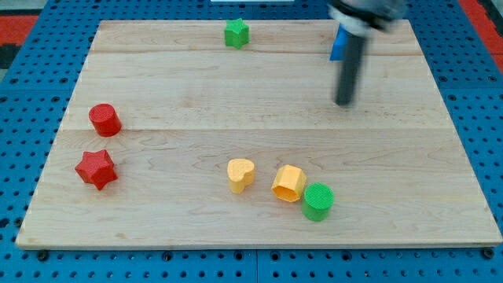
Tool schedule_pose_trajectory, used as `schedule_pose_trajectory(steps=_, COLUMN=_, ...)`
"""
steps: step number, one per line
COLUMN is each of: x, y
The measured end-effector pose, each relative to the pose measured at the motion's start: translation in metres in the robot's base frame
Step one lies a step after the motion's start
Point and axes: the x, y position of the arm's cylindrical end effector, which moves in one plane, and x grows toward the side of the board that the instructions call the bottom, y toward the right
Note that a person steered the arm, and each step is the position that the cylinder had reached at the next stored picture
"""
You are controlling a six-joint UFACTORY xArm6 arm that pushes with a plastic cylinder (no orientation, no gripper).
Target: Point your arm at the green circle
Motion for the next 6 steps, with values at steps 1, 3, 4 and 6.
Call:
schedule_pose_trajectory(steps=1, x=0.123, y=0.051)
schedule_pose_trajectory(steps=3, x=0.167, y=-0.034)
schedule_pose_trajectory(steps=4, x=0.175, y=-0.067)
schedule_pose_trajectory(steps=6, x=0.125, y=-0.100)
